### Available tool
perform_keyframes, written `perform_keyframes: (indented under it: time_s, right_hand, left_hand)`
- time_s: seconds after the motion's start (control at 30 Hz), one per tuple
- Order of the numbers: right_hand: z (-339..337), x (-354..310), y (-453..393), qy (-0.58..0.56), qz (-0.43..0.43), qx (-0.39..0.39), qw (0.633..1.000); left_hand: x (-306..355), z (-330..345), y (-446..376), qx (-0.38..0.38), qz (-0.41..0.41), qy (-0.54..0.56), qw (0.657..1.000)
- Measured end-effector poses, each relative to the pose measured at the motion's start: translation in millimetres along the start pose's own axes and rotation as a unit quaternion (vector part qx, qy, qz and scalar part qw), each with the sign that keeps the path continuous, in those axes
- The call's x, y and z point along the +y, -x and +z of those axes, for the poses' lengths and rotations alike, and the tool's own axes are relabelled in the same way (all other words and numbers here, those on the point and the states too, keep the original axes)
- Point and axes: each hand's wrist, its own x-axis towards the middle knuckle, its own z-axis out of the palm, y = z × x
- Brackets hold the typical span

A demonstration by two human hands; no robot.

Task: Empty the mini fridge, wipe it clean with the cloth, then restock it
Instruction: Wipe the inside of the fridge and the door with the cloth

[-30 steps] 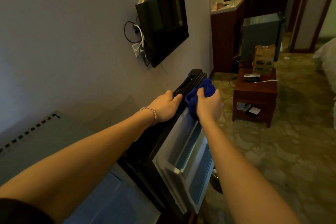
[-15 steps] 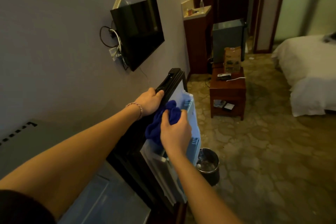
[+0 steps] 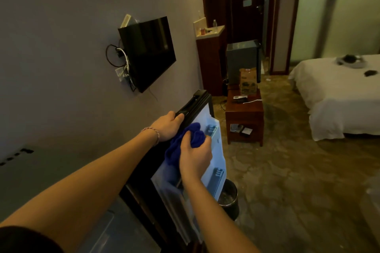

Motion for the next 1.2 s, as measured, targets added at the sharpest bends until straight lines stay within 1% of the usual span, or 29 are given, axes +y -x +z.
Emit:
perform_keyframes:
  time_s: [0.2, 0.33, 0.43, 0.6, 0.8, 0.93, 1.03, 1.13, 1.2]
  right_hand:
    - [10, -10, -54, -0.002, 0.009, 0.015, 1.000]
    - [16, -17, -98, 0.012, 0.035, 0.012, 0.999]
    - [17, -19, -120, 0.017, 0.042, -0.004, 0.999]
    - [17, -13, -129, 0.034, 0.014, -0.048, 0.998]
    - [3, -11, -142, 0.025, 0.021, -0.092, 0.995]
    - [-16, -12, -145, 0.048, -0.010, -0.113, 0.992]
    - [-34, -15, -135, 0.074, -0.045, -0.137, 0.987]
    - [-55, -18, -119, 0.124, -0.089, -0.173, 0.973]
    - [-66, -21, -103, 0.158, -0.122, -0.208, 0.958]
  left_hand:
    - [-5, -1, -3, -0.006, -0.006, 0.011, 1.000]
    - [-8, 0, -7, -0.002, -0.014, 0.006, 1.000]
    - [-8, -1, -7, -0.004, -0.019, 0.003, 1.000]
    - [-8, -3, -8, 0.003, -0.028, -0.002, 1.000]
    - [-6, -3, -7, -0.008, -0.026, 0.000, 1.000]
    - [-2, -4, -3, -0.006, -0.028, -0.015, 0.999]
    - [1, -6, 5, 0.016, -0.044, -0.038, 0.998]
    - [2, -7, 26, 0.031, -0.052, -0.064, 0.996]
    - [-2, -9, 50, 0.043, -0.048, -0.097, 0.993]
